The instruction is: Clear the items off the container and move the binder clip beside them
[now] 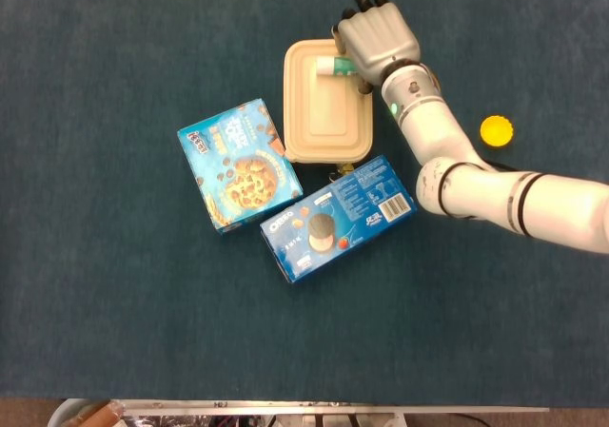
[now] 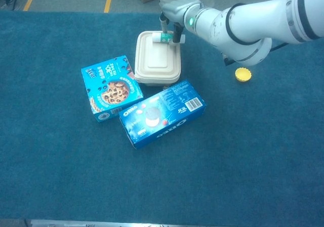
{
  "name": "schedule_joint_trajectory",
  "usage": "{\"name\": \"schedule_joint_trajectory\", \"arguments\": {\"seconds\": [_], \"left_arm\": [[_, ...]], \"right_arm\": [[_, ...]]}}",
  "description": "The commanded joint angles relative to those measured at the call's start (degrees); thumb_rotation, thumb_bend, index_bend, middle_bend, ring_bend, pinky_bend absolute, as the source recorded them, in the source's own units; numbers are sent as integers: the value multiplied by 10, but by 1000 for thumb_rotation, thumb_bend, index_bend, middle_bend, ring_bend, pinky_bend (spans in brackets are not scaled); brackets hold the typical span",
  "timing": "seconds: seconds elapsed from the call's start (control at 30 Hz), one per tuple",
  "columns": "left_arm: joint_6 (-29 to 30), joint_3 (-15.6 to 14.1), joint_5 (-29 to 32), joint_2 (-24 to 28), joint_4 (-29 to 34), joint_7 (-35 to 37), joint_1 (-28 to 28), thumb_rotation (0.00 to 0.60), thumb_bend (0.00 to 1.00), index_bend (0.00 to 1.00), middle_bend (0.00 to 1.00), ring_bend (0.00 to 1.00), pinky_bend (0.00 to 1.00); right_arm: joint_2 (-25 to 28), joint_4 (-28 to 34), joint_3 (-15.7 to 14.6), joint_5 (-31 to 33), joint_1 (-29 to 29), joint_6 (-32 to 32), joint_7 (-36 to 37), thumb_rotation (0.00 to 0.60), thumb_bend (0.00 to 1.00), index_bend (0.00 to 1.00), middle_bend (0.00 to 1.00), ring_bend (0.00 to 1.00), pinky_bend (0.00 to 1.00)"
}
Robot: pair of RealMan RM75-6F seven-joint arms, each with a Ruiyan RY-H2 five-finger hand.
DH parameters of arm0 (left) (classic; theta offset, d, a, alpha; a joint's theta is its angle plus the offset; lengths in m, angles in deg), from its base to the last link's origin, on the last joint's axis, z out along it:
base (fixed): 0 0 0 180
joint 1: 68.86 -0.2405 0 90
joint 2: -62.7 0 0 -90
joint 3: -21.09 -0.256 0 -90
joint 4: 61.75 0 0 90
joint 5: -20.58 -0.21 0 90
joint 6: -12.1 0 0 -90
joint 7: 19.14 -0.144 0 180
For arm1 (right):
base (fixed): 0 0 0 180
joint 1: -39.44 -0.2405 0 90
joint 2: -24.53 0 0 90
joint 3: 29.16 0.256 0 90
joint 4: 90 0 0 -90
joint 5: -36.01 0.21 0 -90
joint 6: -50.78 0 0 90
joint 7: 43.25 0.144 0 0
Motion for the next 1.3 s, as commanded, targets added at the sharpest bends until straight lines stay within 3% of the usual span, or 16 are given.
{"name": "schedule_joint_trajectory", "arguments": {"seconds": [0.03, 0.83, 1.07, 1.3], "left_arm": [[-1, 0, 0, 0, -2, 1, 0, 600, 392, 183, 131, 94, 47], [0, -1, 0, 1, -3, 3, -3, 600, 393, 183, 129, 85, 47], [1, -1, -2, 2, -1, 2, -3, 600, 392, 183, 129, 85, 47], [0, 0, -7, 0, -2, 3, 0, 600, 392, 183, 129, 84, 47]], "right_arm": [[-2, -1, 0, -1, 0, 1, -2, 600, 336, 420, 235, 4, 0], [10, 24, 9, -44, 22, 20, 8, 600, 409, 582, 311, 43, 0], [65, 90, 13, -94, 52, 38, 39, 600, 407, 582, 312, 45, 0], [149, 178, -17, -168, 105, 63, 68, 600, 404, 582, 312, 45, 0]]}}
